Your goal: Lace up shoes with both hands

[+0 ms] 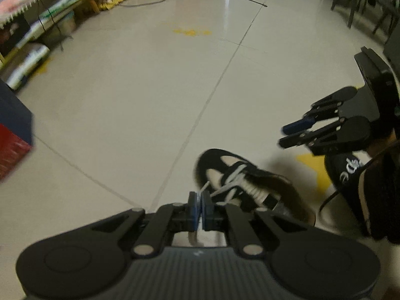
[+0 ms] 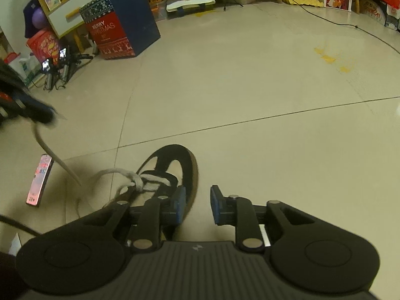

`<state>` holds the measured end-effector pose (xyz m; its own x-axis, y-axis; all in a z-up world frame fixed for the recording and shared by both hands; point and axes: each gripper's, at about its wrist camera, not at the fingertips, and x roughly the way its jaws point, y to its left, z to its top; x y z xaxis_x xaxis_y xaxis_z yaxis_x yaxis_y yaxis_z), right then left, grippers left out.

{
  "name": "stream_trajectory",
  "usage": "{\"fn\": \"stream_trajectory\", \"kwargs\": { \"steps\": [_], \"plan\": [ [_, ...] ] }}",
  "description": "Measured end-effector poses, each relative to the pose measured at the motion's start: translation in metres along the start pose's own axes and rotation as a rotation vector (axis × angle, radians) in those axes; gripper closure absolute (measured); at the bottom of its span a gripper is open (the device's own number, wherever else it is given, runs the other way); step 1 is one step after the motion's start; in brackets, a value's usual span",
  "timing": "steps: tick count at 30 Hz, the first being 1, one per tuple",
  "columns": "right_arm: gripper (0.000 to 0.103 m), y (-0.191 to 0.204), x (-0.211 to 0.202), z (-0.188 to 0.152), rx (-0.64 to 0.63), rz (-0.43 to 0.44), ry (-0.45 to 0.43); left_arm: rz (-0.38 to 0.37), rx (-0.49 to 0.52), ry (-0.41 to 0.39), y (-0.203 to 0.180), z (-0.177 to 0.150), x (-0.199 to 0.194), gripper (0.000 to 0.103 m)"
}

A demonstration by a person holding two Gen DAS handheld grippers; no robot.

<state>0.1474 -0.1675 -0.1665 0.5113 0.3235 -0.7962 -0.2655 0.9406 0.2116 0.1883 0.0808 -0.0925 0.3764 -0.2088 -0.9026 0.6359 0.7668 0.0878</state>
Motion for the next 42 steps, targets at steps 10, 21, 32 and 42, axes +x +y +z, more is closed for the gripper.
{"fn": "stream_trajectory", "kwargs": {
  "steps": [10,21,32,42],
  "plan": [
    [0.066,0.007,-0.065,0.018,-0.048,-0.041,0.008,0.201,0.182,0.049,0.008,0.010,-0.130,0.100],
    [0.059,0.040,-0.095,0.024,-0.193,-0.039,0.013,0.355,0.317,0.090,0.001,-0.001,-0.211,0.100],
    [0.059,0.058,-0.091,0.022,-0.270,-0.011,0.046,0.393,0.342,0.120,-0.001,-0.004,-0.228,0.100],
    [0.058,0.058,-0.076,0.031,-0.306,0.007,0.063,0.344,0.326,0.088,-0.005,0.006,-0.200,0.100]
  ]
}}
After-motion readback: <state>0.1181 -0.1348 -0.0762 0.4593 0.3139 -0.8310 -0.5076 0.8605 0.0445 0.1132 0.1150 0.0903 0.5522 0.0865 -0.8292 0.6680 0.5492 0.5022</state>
